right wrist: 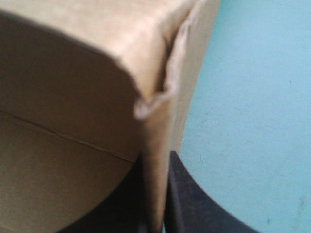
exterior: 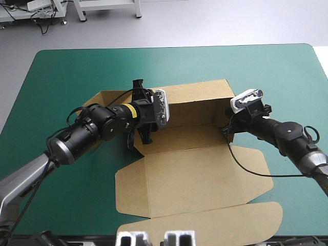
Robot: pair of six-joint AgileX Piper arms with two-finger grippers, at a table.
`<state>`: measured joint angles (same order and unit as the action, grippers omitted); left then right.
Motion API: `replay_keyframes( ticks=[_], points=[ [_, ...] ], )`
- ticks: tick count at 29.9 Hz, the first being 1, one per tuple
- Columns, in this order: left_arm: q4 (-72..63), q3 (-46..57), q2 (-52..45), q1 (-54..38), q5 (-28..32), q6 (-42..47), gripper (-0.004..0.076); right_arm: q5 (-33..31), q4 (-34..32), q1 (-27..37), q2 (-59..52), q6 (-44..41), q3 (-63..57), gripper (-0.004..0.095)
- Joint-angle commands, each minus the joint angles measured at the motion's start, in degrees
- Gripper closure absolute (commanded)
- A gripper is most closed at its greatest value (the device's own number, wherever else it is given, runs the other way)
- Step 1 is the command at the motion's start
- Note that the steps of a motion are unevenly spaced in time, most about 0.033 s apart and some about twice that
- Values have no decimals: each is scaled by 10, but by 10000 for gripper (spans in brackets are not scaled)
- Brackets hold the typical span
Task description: Fold the box
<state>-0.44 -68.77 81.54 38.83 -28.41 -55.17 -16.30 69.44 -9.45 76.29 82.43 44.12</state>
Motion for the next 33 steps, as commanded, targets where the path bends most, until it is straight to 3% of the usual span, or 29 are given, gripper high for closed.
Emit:
replay_keyframes(
  ticks=[1,6,11,13,15,17,21,23,27,30,33],
  points=[
    [-10,-18,-31,4,4,5,140,-16,14,-5,-16,-3,19,928],
    [-19,-18,-57,17,-9,7,140,-11,7,-5,-16,-4,19,927],
    [-19,-18,-100,51,33,7,200,0,-12,-5,-16,-24,19,928],
    [-19,-18,-117,60,36,7,293,0,-12,-5,-16,-24,19,928],
    [-31,-18,-130,61,29,7,472,0,-12,-5,-16,-24,20,928],
    [-39,-18,-141,59,24,16,731,-2,-12,-5,-16,-26,23,927],
    [-28,-20,-146,51,31,78,710,-17,-25,-5,-16,-47,38,927],
    [-28,-30,-141,24,8,127,710,-47,-75,-5,-16,-94,58,928],
    [-43,-56,-126,-71,-31,221,710,-118,-239,-5,-16,-241,107,928],
    [-99,-80,-116,-160,-55,226,710,-178,-367,-5,-16,-355,158,928],
    [-172,-115,-105,-263,-120,226,710,-238,-473,-5,-16,-465,209,928]
  ],
)
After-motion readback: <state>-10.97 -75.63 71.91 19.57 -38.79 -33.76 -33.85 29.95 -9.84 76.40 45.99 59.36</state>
